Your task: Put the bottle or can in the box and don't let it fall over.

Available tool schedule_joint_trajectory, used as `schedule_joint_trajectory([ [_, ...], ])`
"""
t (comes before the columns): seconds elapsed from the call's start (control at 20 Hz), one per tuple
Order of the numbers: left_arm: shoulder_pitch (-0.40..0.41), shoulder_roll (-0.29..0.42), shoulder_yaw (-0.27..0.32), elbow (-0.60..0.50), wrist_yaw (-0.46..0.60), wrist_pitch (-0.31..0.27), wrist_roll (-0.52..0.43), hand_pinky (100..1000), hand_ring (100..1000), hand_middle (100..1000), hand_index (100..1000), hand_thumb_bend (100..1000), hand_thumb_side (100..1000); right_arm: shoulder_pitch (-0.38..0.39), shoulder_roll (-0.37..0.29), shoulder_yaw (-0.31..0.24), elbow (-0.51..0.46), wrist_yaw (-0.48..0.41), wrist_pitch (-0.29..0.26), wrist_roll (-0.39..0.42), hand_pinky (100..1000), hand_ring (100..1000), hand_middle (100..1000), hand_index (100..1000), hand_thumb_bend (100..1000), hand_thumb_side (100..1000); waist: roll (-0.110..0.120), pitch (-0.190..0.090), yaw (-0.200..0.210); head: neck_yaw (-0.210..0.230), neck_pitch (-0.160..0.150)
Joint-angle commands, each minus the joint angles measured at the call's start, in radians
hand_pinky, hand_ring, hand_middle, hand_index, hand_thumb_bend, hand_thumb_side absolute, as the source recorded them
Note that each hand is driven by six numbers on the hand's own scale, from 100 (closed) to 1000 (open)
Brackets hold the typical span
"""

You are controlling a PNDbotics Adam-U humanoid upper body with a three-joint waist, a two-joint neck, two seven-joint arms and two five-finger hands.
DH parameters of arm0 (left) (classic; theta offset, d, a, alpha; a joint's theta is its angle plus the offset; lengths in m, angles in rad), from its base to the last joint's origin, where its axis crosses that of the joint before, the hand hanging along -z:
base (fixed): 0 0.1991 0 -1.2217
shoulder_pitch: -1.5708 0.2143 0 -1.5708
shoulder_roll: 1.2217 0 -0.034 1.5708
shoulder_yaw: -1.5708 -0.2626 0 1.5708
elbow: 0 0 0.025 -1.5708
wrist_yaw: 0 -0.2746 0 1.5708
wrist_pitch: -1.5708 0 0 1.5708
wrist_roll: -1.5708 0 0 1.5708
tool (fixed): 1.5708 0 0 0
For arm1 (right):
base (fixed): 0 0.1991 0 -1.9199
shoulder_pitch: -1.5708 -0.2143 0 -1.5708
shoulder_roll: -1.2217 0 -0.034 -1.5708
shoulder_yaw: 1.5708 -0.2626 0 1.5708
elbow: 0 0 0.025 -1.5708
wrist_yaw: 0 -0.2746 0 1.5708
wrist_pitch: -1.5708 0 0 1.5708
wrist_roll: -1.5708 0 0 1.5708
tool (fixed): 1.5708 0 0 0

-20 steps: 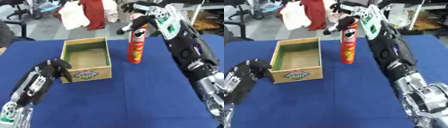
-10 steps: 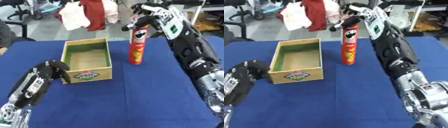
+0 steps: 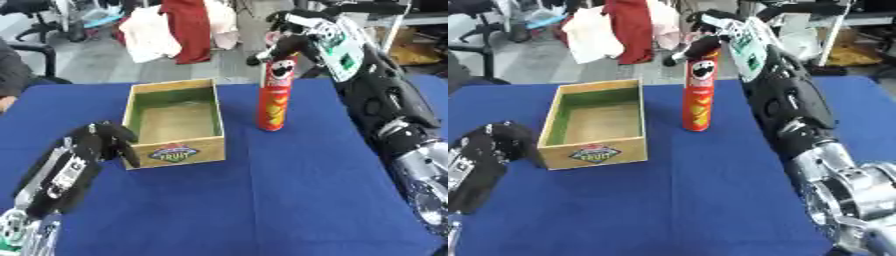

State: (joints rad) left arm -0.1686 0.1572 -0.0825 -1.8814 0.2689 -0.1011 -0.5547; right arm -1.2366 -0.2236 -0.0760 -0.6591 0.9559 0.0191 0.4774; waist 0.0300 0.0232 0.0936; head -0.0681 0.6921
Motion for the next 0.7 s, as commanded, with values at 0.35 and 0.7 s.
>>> schedule_joint_trajectory([
  [0.35, -0.015, 0.006, 0.006, -0.025, 0.004, -0.001, -0.005, 534, 515, 611, 699, 100, 648, -0.014, -0.008, -0.008, -0.047, -0.028, -0.043, -0.041, 956, 933, 884, 998, 708, 520, 0.001, -0.003, 0.001, -0.008, -0.014],
  [0.7, -0.015, 0.006, 0.006, -0.025, 0.006, -0.001, -0.007, 536, 515, 611, 700, 100, 646, -0.028, -0.014, 0.009, -0.082, -0.051, -0.073, -0.118, 981, 956, 902, 1000, 708, 539, -0.001, -0.007, 0.003, -0.014, -0.014],
])
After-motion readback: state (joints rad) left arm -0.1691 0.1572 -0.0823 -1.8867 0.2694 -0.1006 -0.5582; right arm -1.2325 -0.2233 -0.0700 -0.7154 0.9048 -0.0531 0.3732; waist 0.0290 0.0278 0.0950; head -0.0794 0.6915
